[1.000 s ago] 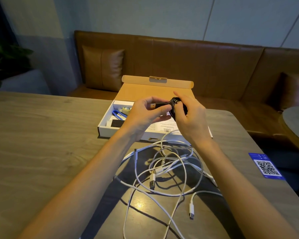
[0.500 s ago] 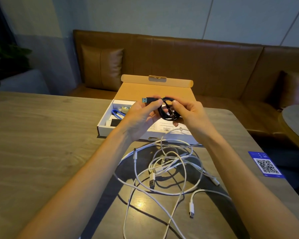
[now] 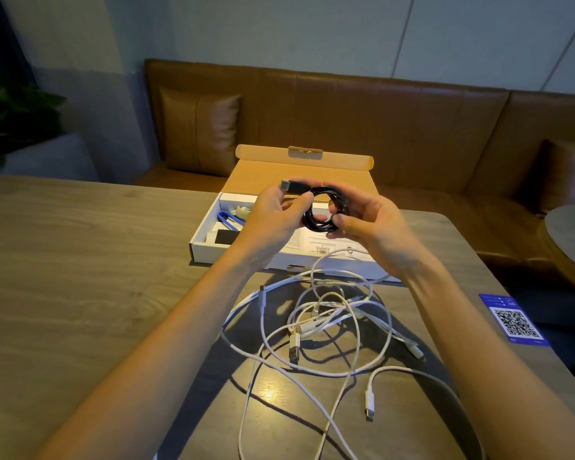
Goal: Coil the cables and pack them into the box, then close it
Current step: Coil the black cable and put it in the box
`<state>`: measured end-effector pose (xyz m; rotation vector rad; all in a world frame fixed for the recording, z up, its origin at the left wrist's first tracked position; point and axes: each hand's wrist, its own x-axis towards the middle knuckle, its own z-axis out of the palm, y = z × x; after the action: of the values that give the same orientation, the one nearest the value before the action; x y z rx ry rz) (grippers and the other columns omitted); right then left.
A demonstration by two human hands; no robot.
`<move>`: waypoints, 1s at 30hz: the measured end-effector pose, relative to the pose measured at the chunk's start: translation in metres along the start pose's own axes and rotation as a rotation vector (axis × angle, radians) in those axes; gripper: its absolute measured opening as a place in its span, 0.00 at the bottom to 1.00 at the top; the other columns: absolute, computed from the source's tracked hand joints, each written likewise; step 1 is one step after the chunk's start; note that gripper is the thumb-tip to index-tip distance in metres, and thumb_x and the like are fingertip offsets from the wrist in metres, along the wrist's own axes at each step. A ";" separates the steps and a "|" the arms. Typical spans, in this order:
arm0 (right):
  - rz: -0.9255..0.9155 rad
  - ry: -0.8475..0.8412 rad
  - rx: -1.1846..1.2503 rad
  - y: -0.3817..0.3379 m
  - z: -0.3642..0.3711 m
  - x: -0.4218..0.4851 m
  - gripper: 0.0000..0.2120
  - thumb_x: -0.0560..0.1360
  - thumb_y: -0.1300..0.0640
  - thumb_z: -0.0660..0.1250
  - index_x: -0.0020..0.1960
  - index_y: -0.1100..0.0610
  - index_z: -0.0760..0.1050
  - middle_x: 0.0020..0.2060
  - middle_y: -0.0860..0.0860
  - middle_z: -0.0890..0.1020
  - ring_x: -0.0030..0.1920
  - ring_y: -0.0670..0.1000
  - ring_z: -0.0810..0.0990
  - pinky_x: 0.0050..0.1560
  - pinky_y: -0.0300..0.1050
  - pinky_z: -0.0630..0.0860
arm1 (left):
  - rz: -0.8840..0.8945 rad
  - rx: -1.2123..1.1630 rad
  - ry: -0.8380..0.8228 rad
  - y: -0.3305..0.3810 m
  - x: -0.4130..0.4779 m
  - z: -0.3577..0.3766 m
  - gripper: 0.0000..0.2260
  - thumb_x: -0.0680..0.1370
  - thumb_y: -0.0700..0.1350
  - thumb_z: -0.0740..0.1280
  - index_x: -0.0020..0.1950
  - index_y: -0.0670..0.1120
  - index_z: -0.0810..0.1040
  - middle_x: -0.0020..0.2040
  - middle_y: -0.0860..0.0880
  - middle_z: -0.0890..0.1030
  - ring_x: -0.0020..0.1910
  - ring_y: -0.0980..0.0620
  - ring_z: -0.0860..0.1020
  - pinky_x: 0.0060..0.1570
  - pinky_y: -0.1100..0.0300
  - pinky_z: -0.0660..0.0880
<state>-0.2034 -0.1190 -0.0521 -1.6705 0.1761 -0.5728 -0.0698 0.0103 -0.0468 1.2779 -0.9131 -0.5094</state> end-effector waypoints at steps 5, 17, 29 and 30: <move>-0.115 0.211 -0.189 0.005 0.013 0.002 0.12 0.79 0.60 0.69 0.61 0.50 0.81 0.50 0.46 0.86 0.52 0.52 0.85 0.45 0.48 0.84 | 0.099 0.179 -0.007 -0.005 0.000 0.006 0.09 0.83 0.38 0.62 0.58 0.51 0.76 0.52 0.53 0.81 0.49 0.63 0.80 0.48 0.70 0.77; -0.069 0.168 -0.332 0.012 0.015 0.005 0.12 0.83 0.58 0.64 0.62 0.46 0.79 0.40 0.50 0.83 0.34 0.49 0.77 0.37 0.42 0.78 | 0.268 0.508 0.020 -0.017 0.001 0.000 0.13 0.83 0.36 0.62 0.63 0.47 0.80 0.55 0.52 0.81 0.49 0.60 0.77 0.51 0.72 0.75; -0.091 0.281 -0.309 0.006 0.019 0.007 0.13 0.81 0.60 0.66 0.54 0.41 0.81 0.41 0.43 0.86 0.39 0.53 0.83 0.36 0.45 0.81 | -0.099 -0.210 0.136 -0.010 -0.001 0.008 0.11 0.80 0.37 0.68 0.62 0.46 0.79 0.50 0.45 0.86 0.47 0.49 0.85 0.50 0.57 0.82; -0.099 0.284 -0.331 0.006 0.017 0.006 0.13 0.81 0.60 0.65 0.55 0.43 0.82 0.41 0.43 0.86 0.40 0.53 0.82 0.35 0.44 0.81 | -0.139 -0.267 0.094 -0.008 -0.002 0.007 0.12 0.80 0.36 0.67 0.62 0.45 0.80 0.51 0.45 0.85 0.46 0.49 0.85 0.50 0.58 0.82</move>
<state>-0.1890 -0.1074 -0.0573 -1.9181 0.4142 -0.8943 -0.0756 0.0056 -0.0548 1.1159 -0.6560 -0.6525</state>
